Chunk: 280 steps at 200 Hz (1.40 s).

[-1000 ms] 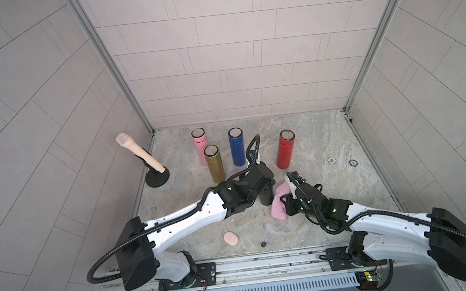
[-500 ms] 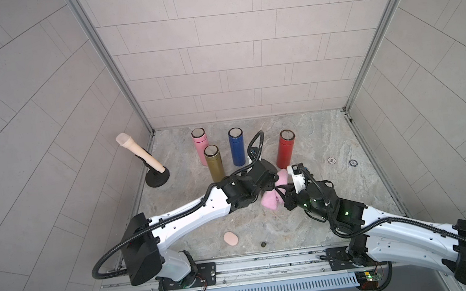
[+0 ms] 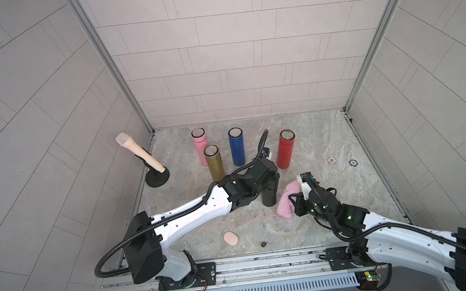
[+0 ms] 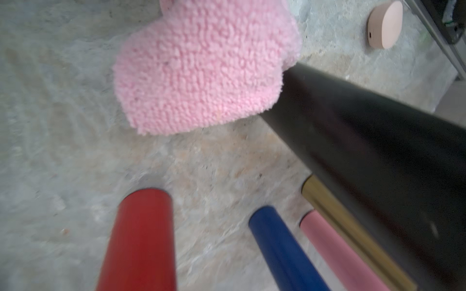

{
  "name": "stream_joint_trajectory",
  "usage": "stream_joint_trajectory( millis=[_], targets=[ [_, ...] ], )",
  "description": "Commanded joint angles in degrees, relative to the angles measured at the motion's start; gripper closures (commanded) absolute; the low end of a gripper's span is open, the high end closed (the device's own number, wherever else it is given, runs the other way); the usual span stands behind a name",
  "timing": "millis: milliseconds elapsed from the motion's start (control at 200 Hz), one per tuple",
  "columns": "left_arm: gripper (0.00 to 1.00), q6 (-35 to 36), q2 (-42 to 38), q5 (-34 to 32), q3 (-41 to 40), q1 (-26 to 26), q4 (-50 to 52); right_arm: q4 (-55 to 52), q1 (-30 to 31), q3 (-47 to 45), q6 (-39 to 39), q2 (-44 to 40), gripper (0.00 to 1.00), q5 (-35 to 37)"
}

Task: Wipe the surface of the thermos
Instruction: Wipe the dirt from the surface of the thermos.

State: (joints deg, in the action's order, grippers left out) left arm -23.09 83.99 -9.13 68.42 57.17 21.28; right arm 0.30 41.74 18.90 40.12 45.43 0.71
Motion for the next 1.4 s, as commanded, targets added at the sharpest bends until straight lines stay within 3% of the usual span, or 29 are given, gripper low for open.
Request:
stream_joint_trajectory(
  millis=[0, 105, 195, 345, 495, 701, 811, 936, 1021, 1171, 1396],
  targets=[
    [1.0, 14.8, -3.37, 12.78, -0.87, -2.22, -6.19, -4.23, -9.62, 2.78, 0.36, 0.58, 1.0, -17.09],
    [1.0, 21.56, -5.07, 21.17, -3.61, -3.15, -10.62, -4.83, -15.53, 6.81, -1.5, 7.24, 1.0, -29.36],
    [1.0, 25.64, -5.21, 28.05, -5.18, -3.61, -13.91, -7.5, -16.16, 11.97, -4.36, 13.68, 1.0, -34.09],
    [1.0, 25.58, -2.75, 25.74, -5.69, -3.6, -19.21, -4.15, -16.17, 15.98, -2.35, 19.27, 1.0, -41.65],
    [1.0, 24.0, -1.22, 20.85, -8.29, -3.55, -24.2, -8.97, -16.16, 21.05, -2.68, 13.93, 1.0, -40.13],
    [1.0, 20.87, -0.82, 19.08, -11.69, -3.47, -27.89, -20.12, -16.42, 28.74, -5.9, 7.66, 1.0, -33.76],
    [1.0, 19.79, -1.82, 17.54, -13.39, -3.4, -29.67, -20.83, -16.43, 29.39, -5.93, 6.36, 1.0, -31.67],
    [1.0, 18.11, -3.1, 12.13, -14.53, -3.32, -30.64, -21.3, -16.42, 28.8, -7.08, 4.17, 1.0, -30.54],
    [1.0, 14.75, -3.49, 4.92, -14.74, -3.26, -31.06, -21.98, -16.12, 27.84, -8.29, 1.73, 1.0, -31.01],
    [1.0, 8.55, -4.47, -5.64, -13.84, -1.89, -29.63, -16.67, -12.08, 19.45, -9.82, -3.74, 1.0, -27.85],
    [1.0, 1.04, -6.21, -26.84, -7.7, 7.02, -17.54, -3.79, 7.34, 8.92, -3.65, -2.18, 1.0, -2.62]
  ],
)
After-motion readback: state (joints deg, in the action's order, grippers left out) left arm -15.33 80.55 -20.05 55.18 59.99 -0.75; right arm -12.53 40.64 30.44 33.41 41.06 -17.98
